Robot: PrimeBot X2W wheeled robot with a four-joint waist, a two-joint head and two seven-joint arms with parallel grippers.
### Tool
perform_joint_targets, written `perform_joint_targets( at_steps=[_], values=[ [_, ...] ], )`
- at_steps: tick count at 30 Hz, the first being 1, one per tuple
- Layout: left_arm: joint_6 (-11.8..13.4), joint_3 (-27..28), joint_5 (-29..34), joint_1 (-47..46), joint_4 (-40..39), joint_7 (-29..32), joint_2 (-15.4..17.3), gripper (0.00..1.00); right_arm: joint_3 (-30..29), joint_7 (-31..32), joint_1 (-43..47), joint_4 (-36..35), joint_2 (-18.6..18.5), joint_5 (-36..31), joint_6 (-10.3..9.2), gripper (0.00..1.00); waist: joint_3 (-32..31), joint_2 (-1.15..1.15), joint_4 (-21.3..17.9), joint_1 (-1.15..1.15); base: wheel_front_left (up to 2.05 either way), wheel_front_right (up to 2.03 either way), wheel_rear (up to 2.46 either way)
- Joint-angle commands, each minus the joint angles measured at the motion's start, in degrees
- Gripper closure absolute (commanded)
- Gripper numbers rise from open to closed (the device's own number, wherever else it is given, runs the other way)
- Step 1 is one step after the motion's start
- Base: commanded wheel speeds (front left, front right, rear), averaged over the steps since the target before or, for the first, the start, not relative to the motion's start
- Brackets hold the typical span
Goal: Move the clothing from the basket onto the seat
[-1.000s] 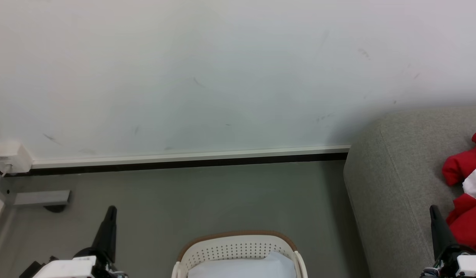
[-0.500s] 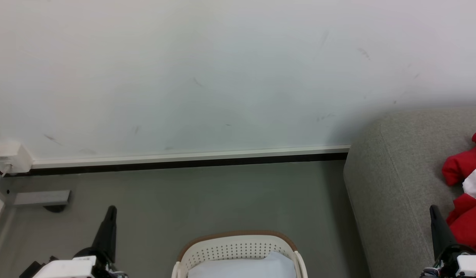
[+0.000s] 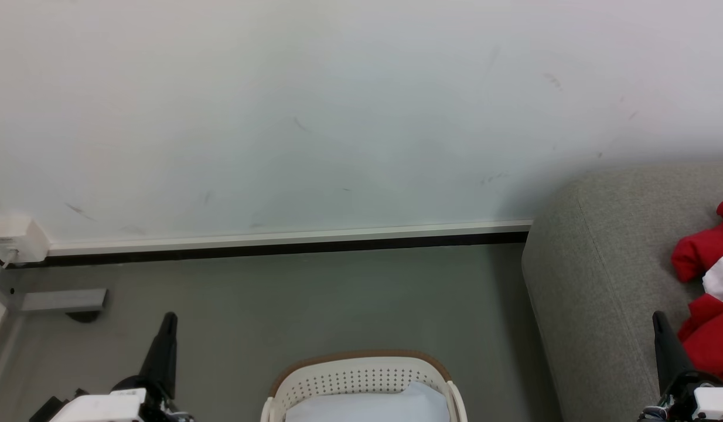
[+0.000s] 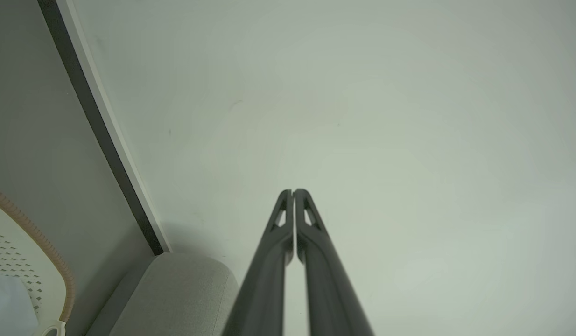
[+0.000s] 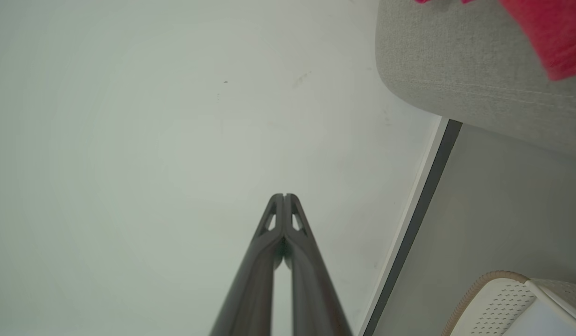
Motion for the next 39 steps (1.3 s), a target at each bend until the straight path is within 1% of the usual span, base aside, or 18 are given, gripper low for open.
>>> perform_joint_targets(
  at_steps=[1,39],
  values=[
    [-0.39,0.09,-0.78,-0.38,-0.15,0.22,0.38,1.0,-0.25,0.19,-0.63,0.13,-0.04,-0.31,-0.13,1.0,0.0,0.0,0.0,0.0,0.0,0.0,0.0],
    [-0.39,0.1,-0.78,-0.38,-0.15,0.21,0.39,1.0,-0.27,0.22,-0.64,0.13,-0.02,-0.35,-0.13,1.0,0.0,0.0,0.0,0.0,0.0,0.0,0.0]
  ],
)
